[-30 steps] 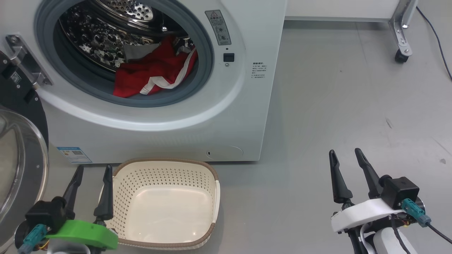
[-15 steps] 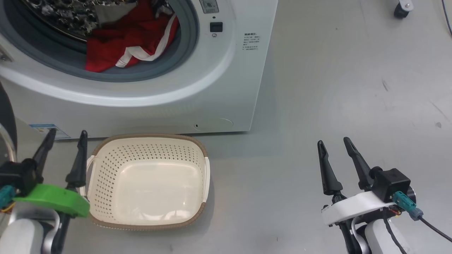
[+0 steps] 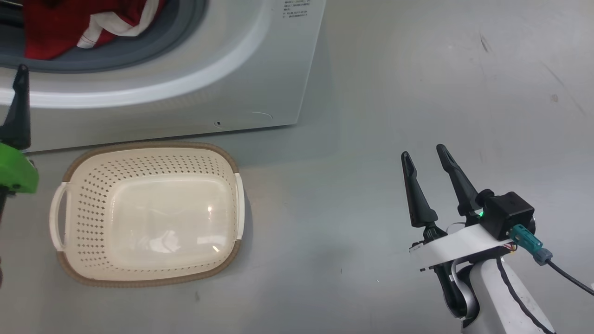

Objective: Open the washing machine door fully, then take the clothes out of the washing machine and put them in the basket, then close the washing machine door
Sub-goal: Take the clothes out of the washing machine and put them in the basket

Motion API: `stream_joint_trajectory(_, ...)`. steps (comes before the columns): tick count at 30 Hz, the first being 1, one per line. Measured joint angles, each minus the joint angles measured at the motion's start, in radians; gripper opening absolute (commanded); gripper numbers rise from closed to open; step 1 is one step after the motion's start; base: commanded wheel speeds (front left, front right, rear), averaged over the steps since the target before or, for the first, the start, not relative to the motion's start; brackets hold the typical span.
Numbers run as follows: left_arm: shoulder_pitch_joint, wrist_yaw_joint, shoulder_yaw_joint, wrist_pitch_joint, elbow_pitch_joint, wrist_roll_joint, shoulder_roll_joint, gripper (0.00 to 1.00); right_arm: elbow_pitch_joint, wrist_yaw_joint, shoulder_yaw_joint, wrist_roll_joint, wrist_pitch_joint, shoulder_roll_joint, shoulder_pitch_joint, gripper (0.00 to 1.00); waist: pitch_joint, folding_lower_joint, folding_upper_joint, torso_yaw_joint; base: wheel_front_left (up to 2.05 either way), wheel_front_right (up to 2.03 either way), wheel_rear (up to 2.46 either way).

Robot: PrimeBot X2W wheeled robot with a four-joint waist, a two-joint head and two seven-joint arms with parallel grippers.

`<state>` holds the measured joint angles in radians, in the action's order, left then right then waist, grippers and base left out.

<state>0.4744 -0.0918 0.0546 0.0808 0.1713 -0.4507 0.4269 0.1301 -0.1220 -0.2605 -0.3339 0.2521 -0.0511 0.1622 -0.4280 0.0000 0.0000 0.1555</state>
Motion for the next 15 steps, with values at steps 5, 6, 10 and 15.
stream_joint_trajectory(5, 0.084, 0.000, 0.011, 0.064, 0.041, 0.014, 0.030, 1.00, -0.004, 0.000, -0.008, -0.007, 0.000, 0.002, 0.027, 1.00, -0.054, 0.0000, 0.0000, 0.042, 0.00, 0.00, 0.00)
stream_joint_trajectory(6, 0.099, 0.000, 0.012, 0.077, 0.049, 0.018, 0.036, 1.00, -0.004, 0.000, -0.011, -0.010, 0.000, 0.002, 0.032, 1.00, -0.063, 0.0000, 0.0000, 0.050, 0.00, 0.00, 0.00)
stream_joint_trajectory(10, 0.164, 0.000, 0.015, 0.124, 0.088, 0.044, 0.065, 1.00, -0.016, 0.001, -0.029, -0.044, 0.000, 0.002, 0.044, 1.00, -0.101, 0.0000, 0.0000, 0.081, 0.00, 0.00, 0.00)
stream_joint_trajectory(15, 0.226, 0.000, 0.015, 0.174, 0.140, 0.060, 0.102, 1.00, -0.027, 0.011, -0.058, -0.074, 0.000, 0.002, 0.060, 1.00, -0.143, 0.0000, 0.0000, 0.116, 0.00, 0.00, 0.00)
